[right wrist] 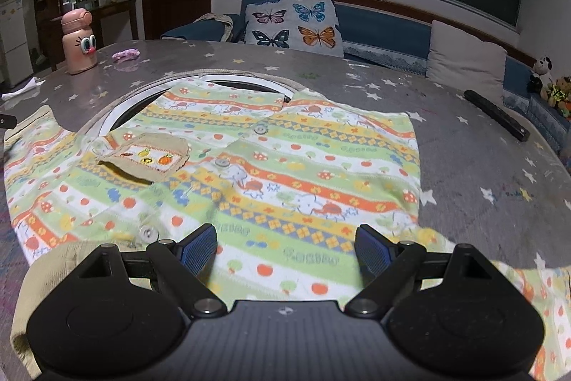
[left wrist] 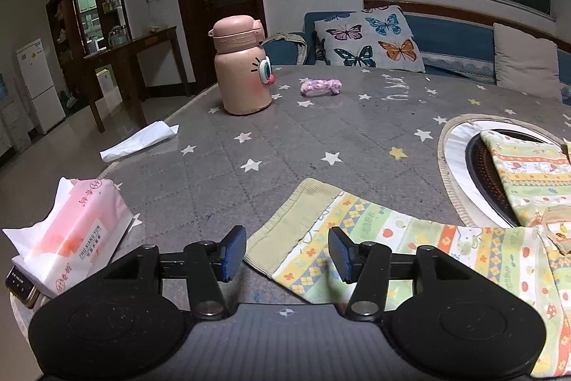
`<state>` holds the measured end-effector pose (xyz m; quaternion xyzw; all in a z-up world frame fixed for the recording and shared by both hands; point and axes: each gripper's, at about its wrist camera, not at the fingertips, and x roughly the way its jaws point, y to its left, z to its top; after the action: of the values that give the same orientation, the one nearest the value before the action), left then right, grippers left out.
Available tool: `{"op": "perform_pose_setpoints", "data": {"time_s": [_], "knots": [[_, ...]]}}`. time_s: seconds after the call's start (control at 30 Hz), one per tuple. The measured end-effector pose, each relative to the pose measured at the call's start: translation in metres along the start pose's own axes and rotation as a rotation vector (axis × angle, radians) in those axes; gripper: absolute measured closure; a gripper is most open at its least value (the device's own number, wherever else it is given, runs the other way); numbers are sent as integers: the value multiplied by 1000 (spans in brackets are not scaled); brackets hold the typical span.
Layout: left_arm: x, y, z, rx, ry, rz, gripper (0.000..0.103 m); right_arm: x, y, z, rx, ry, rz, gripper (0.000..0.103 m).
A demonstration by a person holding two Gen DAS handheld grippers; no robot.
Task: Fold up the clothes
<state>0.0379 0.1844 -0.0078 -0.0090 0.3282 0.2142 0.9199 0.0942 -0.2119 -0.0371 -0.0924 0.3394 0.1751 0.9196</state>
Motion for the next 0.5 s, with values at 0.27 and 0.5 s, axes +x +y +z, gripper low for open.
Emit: {"op": "perform_pose_setpoints", "data": {"time_s": [0.27,0.5], "knots": [[-6,-7,-3,7,3,-9,43,-13,-6,-14,30,3,-13,16],[-13,-16,-5,18,-2,-26,38,-25,-13,-22,59,-5,-27,16]]}}
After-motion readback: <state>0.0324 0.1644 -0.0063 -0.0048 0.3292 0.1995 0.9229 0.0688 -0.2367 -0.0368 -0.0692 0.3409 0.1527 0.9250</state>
